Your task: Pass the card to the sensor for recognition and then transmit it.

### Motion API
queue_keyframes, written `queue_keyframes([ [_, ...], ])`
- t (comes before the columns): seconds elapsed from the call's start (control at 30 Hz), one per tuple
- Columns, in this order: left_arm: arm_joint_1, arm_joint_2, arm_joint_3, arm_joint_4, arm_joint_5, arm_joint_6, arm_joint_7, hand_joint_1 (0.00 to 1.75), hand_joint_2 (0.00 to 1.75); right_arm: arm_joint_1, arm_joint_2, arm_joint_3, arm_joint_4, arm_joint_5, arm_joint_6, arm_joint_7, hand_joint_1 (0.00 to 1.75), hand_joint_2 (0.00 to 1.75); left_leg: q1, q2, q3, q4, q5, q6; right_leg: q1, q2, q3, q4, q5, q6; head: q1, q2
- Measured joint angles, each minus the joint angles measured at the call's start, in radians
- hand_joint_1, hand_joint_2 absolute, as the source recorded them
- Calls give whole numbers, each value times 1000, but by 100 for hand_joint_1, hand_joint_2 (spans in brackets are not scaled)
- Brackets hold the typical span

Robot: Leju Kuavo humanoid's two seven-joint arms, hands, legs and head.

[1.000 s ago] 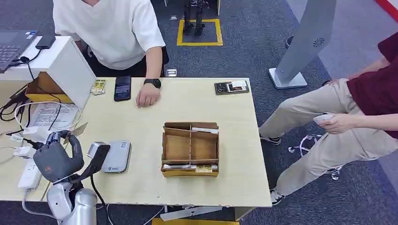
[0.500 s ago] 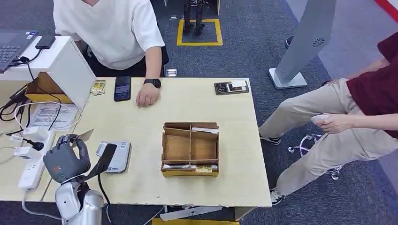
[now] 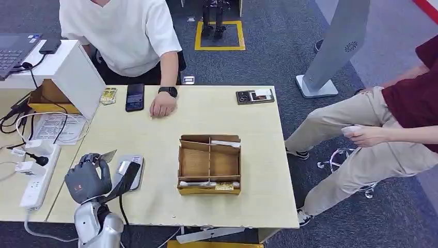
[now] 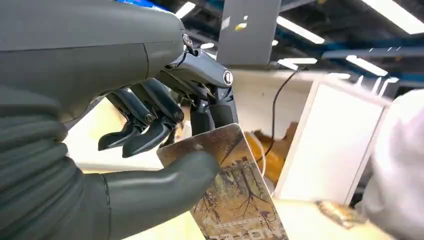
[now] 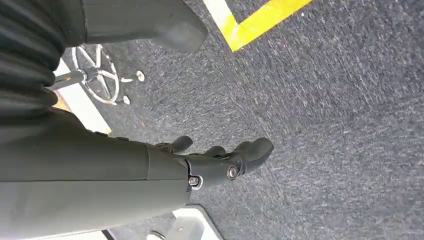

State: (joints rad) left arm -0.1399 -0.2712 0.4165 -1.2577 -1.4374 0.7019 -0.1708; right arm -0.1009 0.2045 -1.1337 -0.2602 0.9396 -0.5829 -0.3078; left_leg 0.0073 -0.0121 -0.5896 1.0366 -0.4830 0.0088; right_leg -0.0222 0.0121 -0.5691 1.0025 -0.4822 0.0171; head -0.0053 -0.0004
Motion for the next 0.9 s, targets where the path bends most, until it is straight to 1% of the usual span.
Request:
queue_keyframes([
  [0.03, 3, 1, -17, 9, 0, 0, 15, 175, 175, 0, 0, 0, 0, -2, 1, 1, 0, 175, 0, 0, 0, 0, 0, 0, 0, 0, 0, 0, 0, 0, 0, 0],
  [0.13, 12, 7, -50, 31, 10, 0, 33, 175, 175, 0, 0, -2, 0, -3, 4, 1, 0, 175, 0, 0, 0, 0, 0, 0, 0, 0, 0, 0, 0, 0, 0, 0],
  [0.37, 22, 15, -115, 96, 17, 1, 46, 175, 175, 0, 0, -4, 0, -6, 7, 1, 0, 175, 0, 0, 0, 0, 0, 0, 0, 0, 0, 0, 0, 0, 0, 0],
  [0.57, 22, 16, -136, 122, 19, 3, 49, 175, 175, 0, 0, -6, 0, -6, 7, 1, 0, 175, 0, 0, 0, 0, 0, 0, 0, -1, 0, 0, 0, 0, 0, 0],
  [0.9, 27, 20, -165, 153, 26, 3, 33, 175, 175, 1, -1, -7, 0, -8, 7, -1, 0, 175, 0, 0, 1, 0, 0, 0, 0, -1, 1, 0, 0, 0, 0, 0],
])
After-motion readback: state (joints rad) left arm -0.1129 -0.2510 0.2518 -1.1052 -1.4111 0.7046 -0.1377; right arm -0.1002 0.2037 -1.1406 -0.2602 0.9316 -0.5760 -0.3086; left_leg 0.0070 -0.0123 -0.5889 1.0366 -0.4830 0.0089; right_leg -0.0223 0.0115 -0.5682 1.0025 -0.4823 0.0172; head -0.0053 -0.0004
